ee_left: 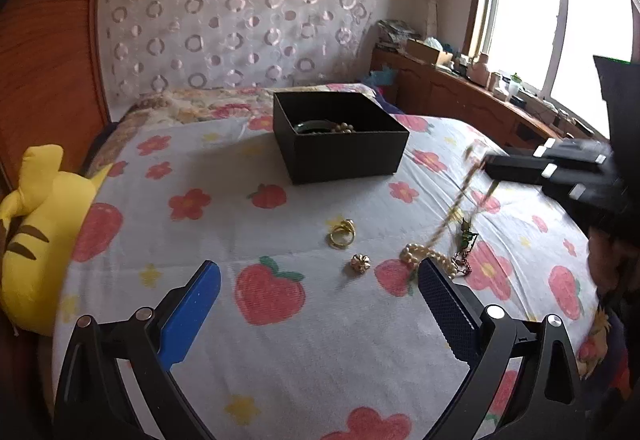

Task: Organize jewelry
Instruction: 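Grasp the short pearl strand with the right tool and lift it, then grasp the gold ring with the left tool while the right tool holds the pearl strand, then carry ring and pearl strand over the black box and open both tools, then grasp the green pendant chain with the right tool and lift it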

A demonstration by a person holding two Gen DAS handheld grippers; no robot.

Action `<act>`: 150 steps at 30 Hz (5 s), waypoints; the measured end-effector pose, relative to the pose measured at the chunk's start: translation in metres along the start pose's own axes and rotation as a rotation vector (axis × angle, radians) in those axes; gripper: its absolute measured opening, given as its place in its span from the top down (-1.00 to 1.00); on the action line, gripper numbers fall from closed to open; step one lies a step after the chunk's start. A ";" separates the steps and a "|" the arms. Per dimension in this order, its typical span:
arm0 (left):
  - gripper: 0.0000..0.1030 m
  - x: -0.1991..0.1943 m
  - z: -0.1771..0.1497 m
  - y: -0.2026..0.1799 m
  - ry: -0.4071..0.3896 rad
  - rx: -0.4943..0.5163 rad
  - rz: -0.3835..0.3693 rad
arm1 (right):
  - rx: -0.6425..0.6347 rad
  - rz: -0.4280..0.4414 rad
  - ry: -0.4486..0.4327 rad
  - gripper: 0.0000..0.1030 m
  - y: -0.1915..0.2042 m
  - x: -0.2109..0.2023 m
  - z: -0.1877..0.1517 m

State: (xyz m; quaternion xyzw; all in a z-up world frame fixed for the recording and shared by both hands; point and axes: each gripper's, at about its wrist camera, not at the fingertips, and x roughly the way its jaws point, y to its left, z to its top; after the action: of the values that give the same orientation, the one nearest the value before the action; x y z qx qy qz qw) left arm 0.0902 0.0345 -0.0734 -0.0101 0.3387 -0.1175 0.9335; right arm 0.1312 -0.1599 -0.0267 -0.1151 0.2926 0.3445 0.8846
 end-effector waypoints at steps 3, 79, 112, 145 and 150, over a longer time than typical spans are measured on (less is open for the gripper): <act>-0.69 0.008 0.005 0.000 0.030 0.007 -0.027 | 0.005 -0.007 -0.052 0.89 -0.008 -0.020 0.014; 0.64 0.067 0.134 0.006 0.017 0.047 0.058 | 0.082 -0.145 0.014 0.88 -0.077 0.090 0.121; -0.68 0.041 0.062 -0.019 0.005 0.067 0.060 | 0.112 0.012 0.123 0.52 -0.032 0.031 -0.033; -0.68 0.025 -0.003 -0.022 0.086 0.029 0.038 | 0.058 -0.069 0.235 0.61 -0.009 0.061 -0.058; -0.68 0.029 -0.004 -0.022 0.104 0.033 0.048 | 0.023 -0.087 0.210 0.68 -0.003 0.056 -0.056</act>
State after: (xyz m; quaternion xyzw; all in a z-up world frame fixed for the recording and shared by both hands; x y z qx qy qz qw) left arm 0.1049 0.0069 -0.0926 0.0194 0.3850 -0.1010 0.9172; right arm 0.1422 -0.1541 -0.1050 -0.1530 0.3825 0.2885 0.8643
